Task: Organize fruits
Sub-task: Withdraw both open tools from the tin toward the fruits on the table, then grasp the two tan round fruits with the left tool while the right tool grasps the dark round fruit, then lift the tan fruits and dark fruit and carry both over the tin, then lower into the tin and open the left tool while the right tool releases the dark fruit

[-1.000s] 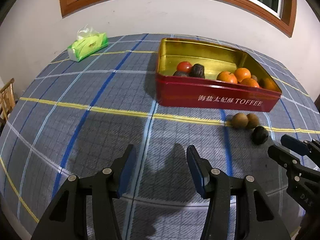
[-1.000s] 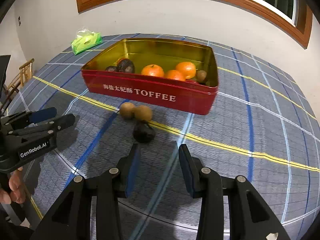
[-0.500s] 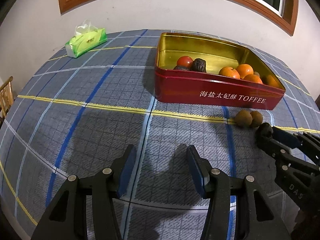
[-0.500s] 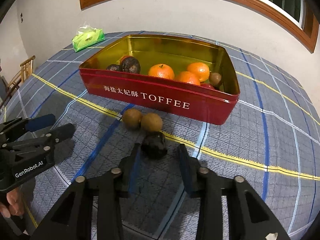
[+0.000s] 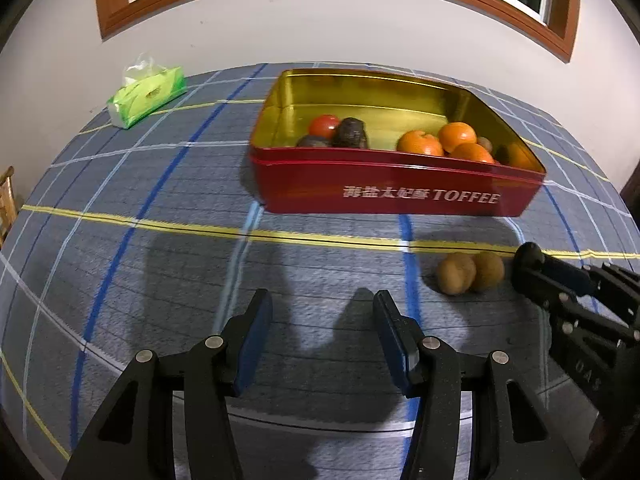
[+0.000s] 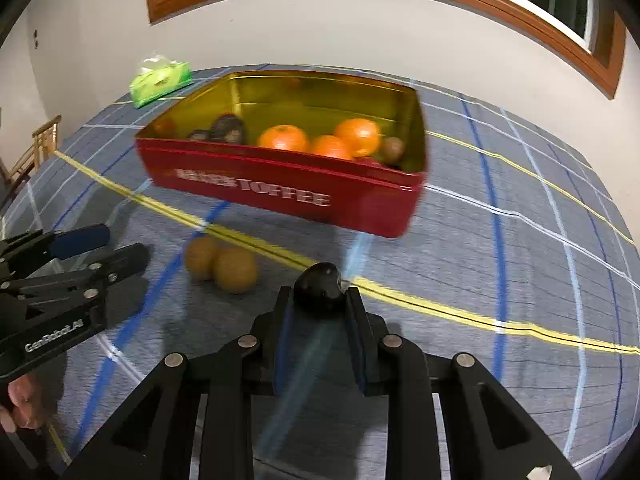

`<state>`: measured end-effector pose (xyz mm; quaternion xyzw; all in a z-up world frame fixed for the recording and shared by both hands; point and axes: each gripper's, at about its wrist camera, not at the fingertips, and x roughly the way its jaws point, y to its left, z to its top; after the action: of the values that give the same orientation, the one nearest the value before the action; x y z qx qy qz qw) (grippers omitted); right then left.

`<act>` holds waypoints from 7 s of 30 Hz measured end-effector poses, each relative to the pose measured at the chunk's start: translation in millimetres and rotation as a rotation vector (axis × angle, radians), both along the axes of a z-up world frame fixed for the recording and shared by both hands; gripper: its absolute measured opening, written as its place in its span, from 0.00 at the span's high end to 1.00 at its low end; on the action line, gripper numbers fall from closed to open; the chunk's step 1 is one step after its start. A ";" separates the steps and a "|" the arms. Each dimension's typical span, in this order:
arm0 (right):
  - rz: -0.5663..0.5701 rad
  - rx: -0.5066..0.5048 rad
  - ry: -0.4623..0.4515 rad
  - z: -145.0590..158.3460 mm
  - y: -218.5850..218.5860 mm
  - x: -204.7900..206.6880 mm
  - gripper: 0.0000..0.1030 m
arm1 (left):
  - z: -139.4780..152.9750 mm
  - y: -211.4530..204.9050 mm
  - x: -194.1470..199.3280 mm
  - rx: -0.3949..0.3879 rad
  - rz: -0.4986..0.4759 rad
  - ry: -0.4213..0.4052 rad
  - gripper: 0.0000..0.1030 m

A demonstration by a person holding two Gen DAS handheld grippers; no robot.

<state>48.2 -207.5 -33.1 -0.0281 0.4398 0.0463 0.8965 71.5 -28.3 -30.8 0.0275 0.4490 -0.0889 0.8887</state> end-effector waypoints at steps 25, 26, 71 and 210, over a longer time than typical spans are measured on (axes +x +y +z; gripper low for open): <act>-0.152 -0.015 -0.009 -1.9 -72.3 13.6 0.77 | 4.3 -57.6 -5.2 -0.021 -0.121 -0.006 0.48; -0.154 -0.010 -0.009 -2.1 -75.0 14.2 0.77 | 4.1 -59.0 -5.0 -0.021 -0.123 -0.006 0.48; -0.156 -0.002 -0.015 -3.1 -77.0 15.4 0.77 | -0.8 -83.8 5.8 0.016 -0.131 -0.030 0.53; -0.008 0.023 -0.003 32.2 0.7 129.3 0.77 | 39.1 -18.9 127.5 -0.022 0.017 -0.026 0.53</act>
<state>177.5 -206.8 -0.9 -0.0158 0.4378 0.0477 0.8977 199.0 -47.2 8.3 0.0152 0.4366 -0.0859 0.8954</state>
